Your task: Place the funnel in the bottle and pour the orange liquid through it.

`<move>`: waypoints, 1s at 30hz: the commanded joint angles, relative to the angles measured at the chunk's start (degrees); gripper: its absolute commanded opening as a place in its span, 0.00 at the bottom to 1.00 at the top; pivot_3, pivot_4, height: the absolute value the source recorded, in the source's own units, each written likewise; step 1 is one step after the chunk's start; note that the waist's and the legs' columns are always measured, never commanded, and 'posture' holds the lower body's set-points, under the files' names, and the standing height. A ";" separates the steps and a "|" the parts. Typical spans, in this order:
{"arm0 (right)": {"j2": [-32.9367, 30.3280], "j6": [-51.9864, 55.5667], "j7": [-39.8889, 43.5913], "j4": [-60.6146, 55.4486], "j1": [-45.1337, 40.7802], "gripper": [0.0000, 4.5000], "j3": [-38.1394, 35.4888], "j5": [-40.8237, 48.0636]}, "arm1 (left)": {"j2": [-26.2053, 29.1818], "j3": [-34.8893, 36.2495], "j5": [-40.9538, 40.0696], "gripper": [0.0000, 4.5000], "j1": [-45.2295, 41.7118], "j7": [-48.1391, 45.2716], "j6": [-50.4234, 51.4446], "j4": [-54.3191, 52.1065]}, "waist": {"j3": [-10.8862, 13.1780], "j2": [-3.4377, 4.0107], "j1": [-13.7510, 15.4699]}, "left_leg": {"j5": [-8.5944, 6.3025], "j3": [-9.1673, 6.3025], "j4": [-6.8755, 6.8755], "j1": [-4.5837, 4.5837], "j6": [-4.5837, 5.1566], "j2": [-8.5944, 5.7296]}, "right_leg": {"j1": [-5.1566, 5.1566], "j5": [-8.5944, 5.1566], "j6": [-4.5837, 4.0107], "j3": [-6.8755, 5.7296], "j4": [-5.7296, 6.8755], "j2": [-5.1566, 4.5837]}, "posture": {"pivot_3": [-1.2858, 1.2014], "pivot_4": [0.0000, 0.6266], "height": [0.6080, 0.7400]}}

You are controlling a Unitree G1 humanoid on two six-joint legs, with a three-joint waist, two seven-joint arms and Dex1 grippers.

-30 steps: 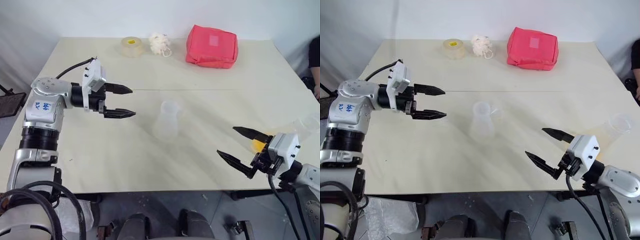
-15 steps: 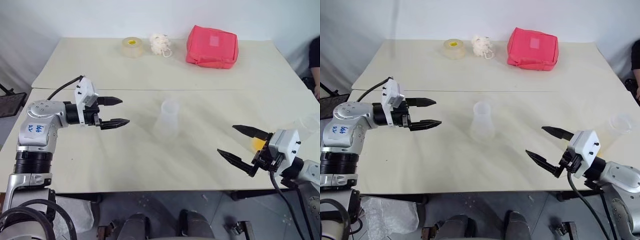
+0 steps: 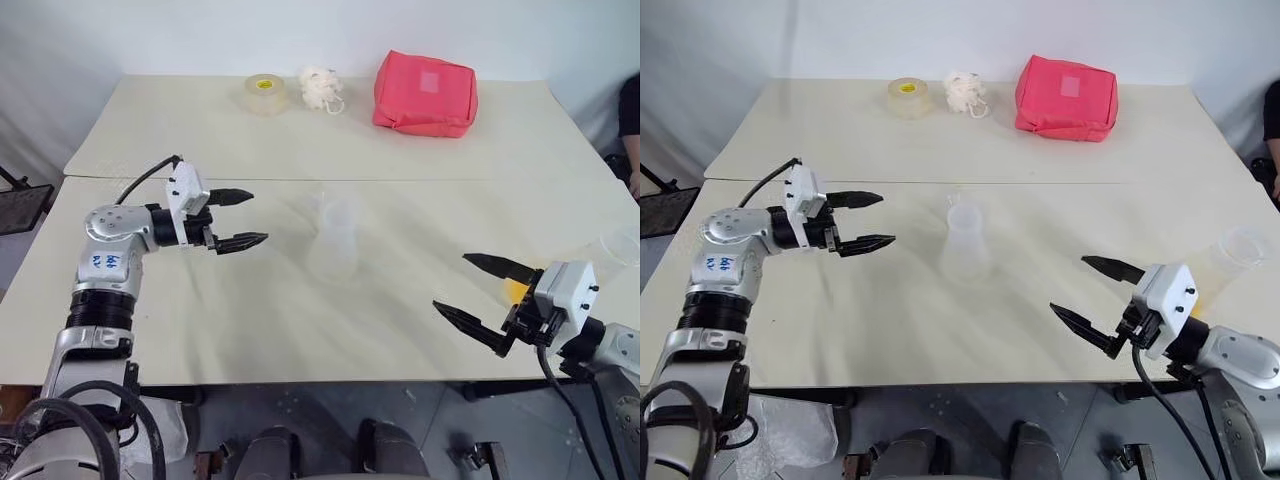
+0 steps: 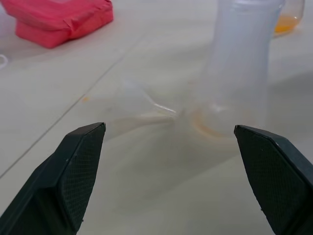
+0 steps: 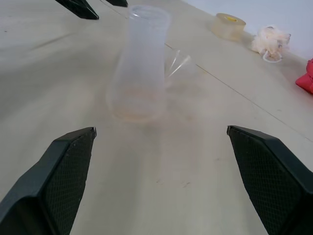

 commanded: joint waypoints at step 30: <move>3.23 -1.79 -7.05 -7.61 7.38 1.00 -3.81 -1.69 | -7.70 0.06 9.63 0.00 -15.26 -1.80 -5.87 29.15 | -0.01 -0.03 -0.16 | 0.00 0.18 -0.03 -0.03 0.00 0.01 | -0.02 0.00 0.00 -0.02 -0.01 0.00 | 0.52 0.24 1.00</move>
